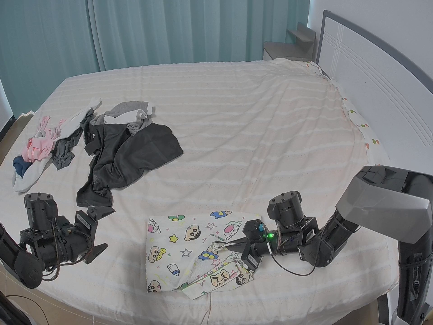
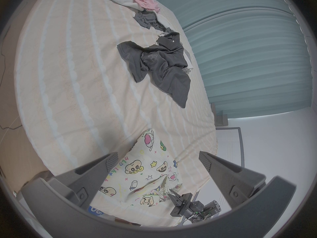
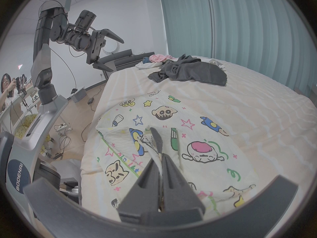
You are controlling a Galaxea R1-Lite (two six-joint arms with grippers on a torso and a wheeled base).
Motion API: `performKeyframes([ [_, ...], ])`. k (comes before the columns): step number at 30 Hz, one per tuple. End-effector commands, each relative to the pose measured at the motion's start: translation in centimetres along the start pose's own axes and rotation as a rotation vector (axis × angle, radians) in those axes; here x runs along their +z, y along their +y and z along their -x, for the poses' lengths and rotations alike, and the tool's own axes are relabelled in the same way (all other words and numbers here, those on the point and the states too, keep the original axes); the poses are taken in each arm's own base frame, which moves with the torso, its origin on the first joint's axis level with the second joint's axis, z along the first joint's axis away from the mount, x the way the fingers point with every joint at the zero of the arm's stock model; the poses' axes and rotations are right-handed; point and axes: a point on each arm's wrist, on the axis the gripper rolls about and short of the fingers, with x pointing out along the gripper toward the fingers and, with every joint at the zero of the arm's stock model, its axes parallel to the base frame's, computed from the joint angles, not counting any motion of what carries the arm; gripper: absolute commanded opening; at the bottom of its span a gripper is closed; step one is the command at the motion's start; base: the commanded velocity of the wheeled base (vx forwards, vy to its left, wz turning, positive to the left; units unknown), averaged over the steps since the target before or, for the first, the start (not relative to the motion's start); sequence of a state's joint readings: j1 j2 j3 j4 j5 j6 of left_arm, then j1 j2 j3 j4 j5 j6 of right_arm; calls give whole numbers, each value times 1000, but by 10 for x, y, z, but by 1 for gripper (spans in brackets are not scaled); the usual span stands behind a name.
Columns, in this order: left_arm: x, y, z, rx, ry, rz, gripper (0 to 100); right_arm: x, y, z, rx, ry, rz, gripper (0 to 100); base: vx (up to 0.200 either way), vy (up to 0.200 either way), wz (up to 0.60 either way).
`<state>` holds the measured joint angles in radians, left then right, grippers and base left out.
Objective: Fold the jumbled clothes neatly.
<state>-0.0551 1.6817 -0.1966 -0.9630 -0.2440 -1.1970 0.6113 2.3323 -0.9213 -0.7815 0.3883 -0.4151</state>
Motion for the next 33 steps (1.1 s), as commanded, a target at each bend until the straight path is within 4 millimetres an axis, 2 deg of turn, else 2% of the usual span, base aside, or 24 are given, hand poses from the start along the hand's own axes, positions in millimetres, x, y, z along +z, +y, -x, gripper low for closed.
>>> performKeyframes([
  [1,0,1,-1,4,1,0,100,-4,4,6,-2,-2,-1,0,0,0,0],
  [6,0,1,-1,6,2,1,100,-7,13,23,-14,-38,14,0,0,0,0],
  [12,0,1,-1,8,3,2,100,-28,29,47,9,5,-11,0,0,0,0],
  [19,0,2,-1,9,4,2,100,-51,39,51,3,1,-16,0,0,0,0],
  [26,-1,3,-2,15,6,3,100,-72,31,45,-24,0,-36,0,0,0,0],
  [30,0,3,-3,19,7,3,100,-72,33,49,-13,-29,-29,0,0,0,0],
  [31,-1,3,-3,18,9,3,100,-72,33,51,-16,-31,-28,100,0,0,0],
  [33,-1,4,-3,20,8,3,100,-75,32,57,-25,-36,-34,100,0,0,0],
])
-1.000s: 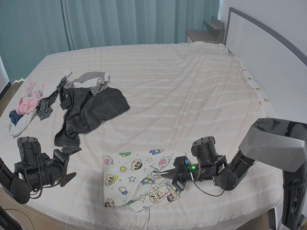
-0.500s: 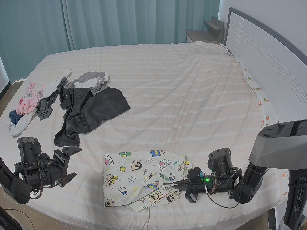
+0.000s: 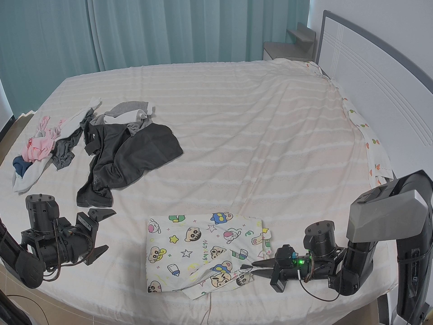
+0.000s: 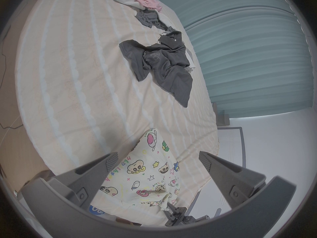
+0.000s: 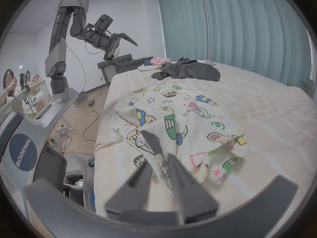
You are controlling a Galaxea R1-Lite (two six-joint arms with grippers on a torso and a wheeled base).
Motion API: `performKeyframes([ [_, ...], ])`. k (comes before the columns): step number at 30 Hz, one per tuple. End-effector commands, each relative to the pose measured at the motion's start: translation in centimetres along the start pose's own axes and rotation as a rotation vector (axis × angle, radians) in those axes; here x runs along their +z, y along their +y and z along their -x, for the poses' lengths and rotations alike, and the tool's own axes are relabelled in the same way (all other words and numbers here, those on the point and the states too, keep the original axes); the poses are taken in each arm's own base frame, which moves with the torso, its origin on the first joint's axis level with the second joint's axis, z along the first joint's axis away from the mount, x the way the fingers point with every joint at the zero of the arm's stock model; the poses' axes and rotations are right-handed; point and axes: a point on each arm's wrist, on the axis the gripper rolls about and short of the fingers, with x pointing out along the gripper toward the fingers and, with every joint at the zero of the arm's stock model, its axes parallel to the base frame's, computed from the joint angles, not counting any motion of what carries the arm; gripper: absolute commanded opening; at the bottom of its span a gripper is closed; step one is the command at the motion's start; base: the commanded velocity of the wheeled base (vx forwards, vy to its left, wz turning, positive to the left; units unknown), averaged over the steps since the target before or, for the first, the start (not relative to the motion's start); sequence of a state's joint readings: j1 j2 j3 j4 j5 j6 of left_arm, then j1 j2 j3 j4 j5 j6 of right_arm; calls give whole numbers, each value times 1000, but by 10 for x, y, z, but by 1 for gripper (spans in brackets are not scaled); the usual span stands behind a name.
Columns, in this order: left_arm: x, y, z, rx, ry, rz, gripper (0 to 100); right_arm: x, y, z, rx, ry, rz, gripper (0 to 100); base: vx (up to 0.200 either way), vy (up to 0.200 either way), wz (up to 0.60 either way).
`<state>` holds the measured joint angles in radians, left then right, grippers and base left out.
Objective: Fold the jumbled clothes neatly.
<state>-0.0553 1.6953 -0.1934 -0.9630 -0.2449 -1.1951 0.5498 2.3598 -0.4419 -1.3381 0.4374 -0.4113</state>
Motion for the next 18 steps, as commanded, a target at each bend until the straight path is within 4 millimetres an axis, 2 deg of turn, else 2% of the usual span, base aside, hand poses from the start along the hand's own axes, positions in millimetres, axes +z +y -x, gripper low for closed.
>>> performKeyframes([
  [1,0,1,-1,5,4,1,100,-8,-1,8,-10,15,-20,100,0,0,0],
  [5,0,1,-1,5,2,1,100,-9,-3,18,-26,0,-23,100,0,0,0],
  [7,0,1,-1,5,1,1,100,-3,-4,27,-42,-50,-14,100,0,0,0],
  [13,0,1,-1,5,2,1,100,38,-1,48,-67,-208,-4,100,0,0,0],
  [16,0,1,-1,5,2,1,100,53,-2,47,-70,-262,-19,100,0,0,0],
  [18,0,1,-1,5,2,1,100,63,1,36,-74,-293,-74,100,0,0,0],
])
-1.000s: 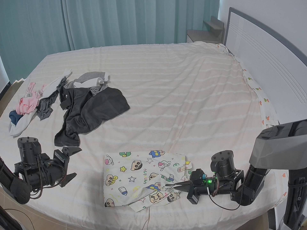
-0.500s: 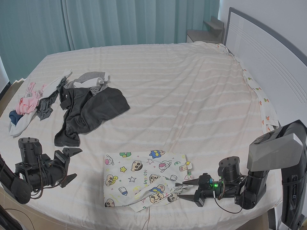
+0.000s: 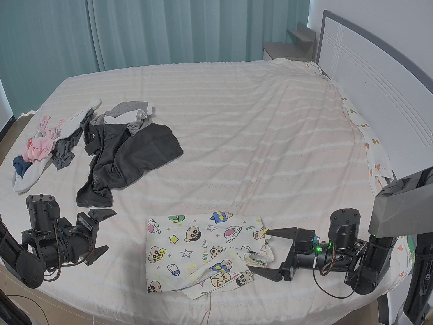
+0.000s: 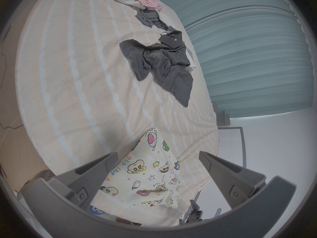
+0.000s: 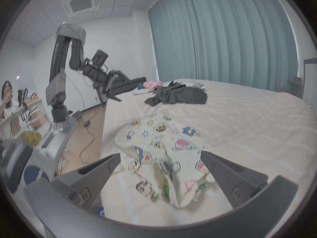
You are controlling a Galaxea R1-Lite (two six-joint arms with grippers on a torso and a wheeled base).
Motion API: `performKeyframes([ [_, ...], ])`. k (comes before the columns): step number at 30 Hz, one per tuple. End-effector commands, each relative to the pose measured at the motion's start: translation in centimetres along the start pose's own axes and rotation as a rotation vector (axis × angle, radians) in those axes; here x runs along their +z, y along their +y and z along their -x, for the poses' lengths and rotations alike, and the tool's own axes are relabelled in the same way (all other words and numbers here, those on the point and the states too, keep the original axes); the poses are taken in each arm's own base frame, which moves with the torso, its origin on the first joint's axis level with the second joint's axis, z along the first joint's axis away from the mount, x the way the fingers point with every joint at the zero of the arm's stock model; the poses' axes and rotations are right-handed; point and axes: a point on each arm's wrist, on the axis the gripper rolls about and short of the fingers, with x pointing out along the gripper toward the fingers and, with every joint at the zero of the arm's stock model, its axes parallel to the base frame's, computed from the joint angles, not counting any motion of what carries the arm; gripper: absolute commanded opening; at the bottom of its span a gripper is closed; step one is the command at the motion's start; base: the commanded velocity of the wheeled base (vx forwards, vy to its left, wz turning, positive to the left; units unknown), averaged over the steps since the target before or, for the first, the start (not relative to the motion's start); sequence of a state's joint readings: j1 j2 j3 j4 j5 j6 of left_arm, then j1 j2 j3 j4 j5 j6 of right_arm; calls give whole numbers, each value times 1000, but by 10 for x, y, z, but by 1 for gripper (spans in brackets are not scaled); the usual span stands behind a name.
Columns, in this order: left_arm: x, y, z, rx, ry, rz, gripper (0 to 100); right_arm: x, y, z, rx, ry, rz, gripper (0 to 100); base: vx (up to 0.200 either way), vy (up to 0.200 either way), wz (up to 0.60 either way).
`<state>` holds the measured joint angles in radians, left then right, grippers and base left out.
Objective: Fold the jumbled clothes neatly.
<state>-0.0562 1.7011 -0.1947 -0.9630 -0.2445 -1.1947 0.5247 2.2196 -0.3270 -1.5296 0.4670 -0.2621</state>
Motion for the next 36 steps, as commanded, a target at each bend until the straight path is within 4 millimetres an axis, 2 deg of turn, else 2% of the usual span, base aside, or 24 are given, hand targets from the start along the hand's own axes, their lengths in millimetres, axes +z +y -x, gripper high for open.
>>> performKeyframes([
  [1,0,0,0,1,0,0,100,32,6,-16,-29,-110,-51,100,0,0,0],
  [3,-1,0,0,1,3,-1,100,35,7,-40,-79,-123,-146,100,0,0,0],
  [4,-1,0,0,1,3,-1,100,35,6,-43,-89,-125,-157,100,0,0,0],
  [6,-1,0,0,2,4,-1,100,37,-2,-70,-176,-125,-249,100,0,0,0],
  [8,-1,0,0,2,4,-1,100,42,-5,-86,-220,-105,-332,100,0,0,0],
  [11,-1,0,0,2,5,-2,100,56,-4,-103,-234,-62,-492,100,0,0,0],
  [12,-1,0,0,2,5,-2,100,56,-4,-103,-234,-62,-492,100,0,0,0],
  [15,-1,0,0,2,5,-2,100,67,0,-114,-258,96,-692,100,0,0,0],
  [19,-1,0,0,1,6,-2,100,69,0,-121,-298,227,-815,100,0,0,0],
  [23,-2,0,-1,2,8,-2,100,75,3,-120,-306,294,-829,100,0,0,0],
  [34,-2,2,-3,15,13,0,100,95,23,-112,-259,286,-807,100,0,0,0],
  [36,-2,2,-3,15,13,-1,100,96,33,-112,-238,301,-799,100,0,0,0],
])
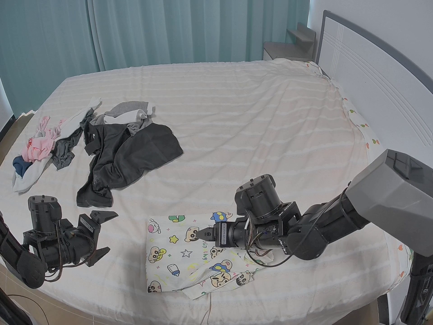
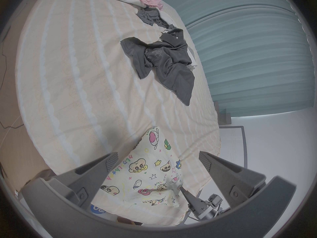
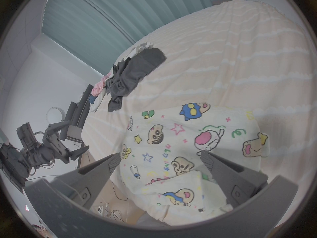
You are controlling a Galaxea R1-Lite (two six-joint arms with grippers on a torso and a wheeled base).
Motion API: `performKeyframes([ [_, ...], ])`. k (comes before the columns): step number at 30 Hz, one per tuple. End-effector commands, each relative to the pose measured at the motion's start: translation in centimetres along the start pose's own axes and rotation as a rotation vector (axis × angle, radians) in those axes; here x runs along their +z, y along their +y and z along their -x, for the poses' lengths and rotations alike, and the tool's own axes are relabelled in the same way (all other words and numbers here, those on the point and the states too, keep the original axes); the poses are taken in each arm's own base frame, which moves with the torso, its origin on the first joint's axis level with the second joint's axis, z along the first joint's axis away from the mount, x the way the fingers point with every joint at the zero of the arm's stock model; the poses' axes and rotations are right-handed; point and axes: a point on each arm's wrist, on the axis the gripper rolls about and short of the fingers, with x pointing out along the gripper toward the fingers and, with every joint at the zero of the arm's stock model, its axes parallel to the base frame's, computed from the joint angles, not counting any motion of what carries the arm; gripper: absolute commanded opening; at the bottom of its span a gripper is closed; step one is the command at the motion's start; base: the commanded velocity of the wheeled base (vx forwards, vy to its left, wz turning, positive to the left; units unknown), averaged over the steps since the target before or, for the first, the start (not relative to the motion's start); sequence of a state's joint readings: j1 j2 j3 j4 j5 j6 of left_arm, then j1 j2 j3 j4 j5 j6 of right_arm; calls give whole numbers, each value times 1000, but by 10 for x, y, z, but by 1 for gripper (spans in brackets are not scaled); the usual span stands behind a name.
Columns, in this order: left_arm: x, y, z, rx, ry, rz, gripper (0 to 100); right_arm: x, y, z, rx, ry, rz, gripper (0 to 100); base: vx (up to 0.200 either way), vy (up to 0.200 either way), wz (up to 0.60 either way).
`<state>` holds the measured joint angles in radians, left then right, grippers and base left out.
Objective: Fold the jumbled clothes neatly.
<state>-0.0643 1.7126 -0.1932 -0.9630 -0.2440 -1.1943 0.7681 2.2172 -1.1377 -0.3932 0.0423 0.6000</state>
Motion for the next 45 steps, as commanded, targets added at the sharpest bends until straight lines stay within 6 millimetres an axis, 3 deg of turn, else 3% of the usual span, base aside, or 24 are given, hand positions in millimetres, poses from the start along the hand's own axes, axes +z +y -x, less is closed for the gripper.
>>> performKeyframes([
  [1,0,1,-1,5,2,0,100,-7,15,6,28,14,22,100,0,0,0],
  [9,0,1,-1,3,1,0,100,-40,-5,-28,-42,118,37,100,0,0,0],
  [15,0,1,-1,3,1,0,100,-41,-6,-27,-47,128,55,100,0,0,0],
  [19,0,1,-1,3,1,0,100,-45,-3,-13,-46,140,68,100,0,0,0],
  [24,0,1,-1,3,1,0,100,-64,0,7,-49,191,91,100,0,0,0],
  [29,0,1,-1,5,2,0,100,-84,-14,20,-130,223,94,100,0,0,0],
  [34,0,1,-1,5,2,0,100,-86,-16,35,-154,209,99,100,0,0,0],
  [42,0,1,-1,3,1,0,100,-81,15,75,-40,146,136,100,0,0,0],
  [45,0,1,-1,5,2,0,100,-77,21,74,-11,121,138,100,0,0,0],
])
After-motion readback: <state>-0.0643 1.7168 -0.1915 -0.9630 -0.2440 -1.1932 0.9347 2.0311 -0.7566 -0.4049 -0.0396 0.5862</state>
